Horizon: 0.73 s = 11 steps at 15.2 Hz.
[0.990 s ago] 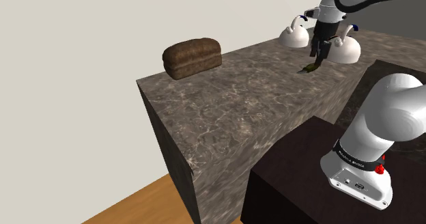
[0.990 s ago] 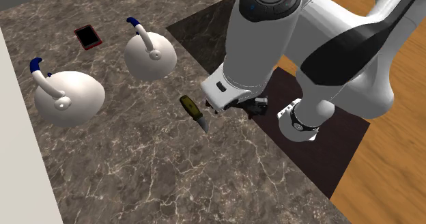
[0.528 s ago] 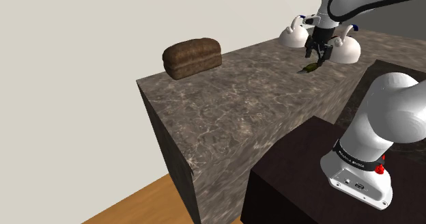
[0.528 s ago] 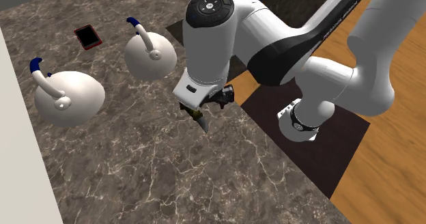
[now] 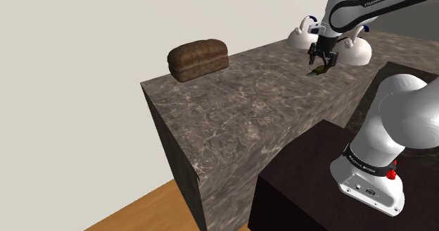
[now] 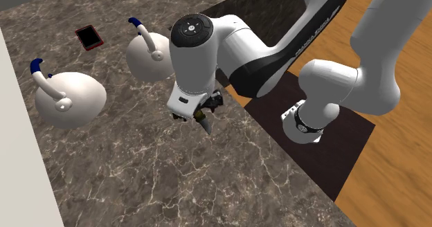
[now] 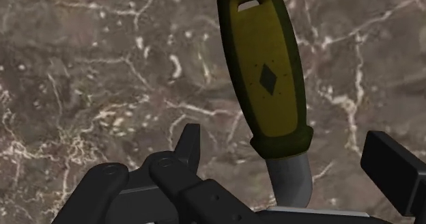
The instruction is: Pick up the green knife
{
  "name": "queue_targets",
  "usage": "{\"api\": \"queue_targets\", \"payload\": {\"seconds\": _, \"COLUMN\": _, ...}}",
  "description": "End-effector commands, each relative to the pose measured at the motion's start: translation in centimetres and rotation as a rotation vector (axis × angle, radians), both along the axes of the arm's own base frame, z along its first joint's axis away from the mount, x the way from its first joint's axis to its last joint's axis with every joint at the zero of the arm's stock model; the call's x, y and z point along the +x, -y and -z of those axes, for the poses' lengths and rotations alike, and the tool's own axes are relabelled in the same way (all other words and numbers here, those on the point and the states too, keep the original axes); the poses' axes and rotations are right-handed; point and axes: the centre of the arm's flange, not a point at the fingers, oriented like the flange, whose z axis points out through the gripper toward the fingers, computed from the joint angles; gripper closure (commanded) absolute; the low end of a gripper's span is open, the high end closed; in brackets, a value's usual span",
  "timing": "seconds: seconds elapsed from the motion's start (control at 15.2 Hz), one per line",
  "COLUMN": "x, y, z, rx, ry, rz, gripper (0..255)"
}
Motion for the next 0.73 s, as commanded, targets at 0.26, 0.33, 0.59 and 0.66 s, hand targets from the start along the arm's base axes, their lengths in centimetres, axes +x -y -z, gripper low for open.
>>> {"api": "queue_targets", "payload": {"seconds": 0.26, "x": -0.04, "y": 0.08, "z": 1.89, "rx": 0.0, "ry": 0.0, "rz": -0.001, "gripper": 255}}
{"api": "queue_targets", "payload": {"seconds": 0.33, "x": -0.04, "y": 0.09, "z": 1.92, "rx": 0.0, "ry": 0.001, "rz": -0.001, "gripper": 255}}
{"api": "queue_targets", "payload": {"seconds": 0.59, "x": -0.04, "y": 0.1, "z": 1.91, "rx": 0.0, "ry": 0.001, "rz": -0.001, "gripper": 255}}
{"api": "queue_targets", "payload": {"seconds": 0.66, "x": -0.04, "y": 0.1, "z": 1.91, "rx": 0.0, "ry": 0.001, "rz": -0.001, "gripper": 255}}
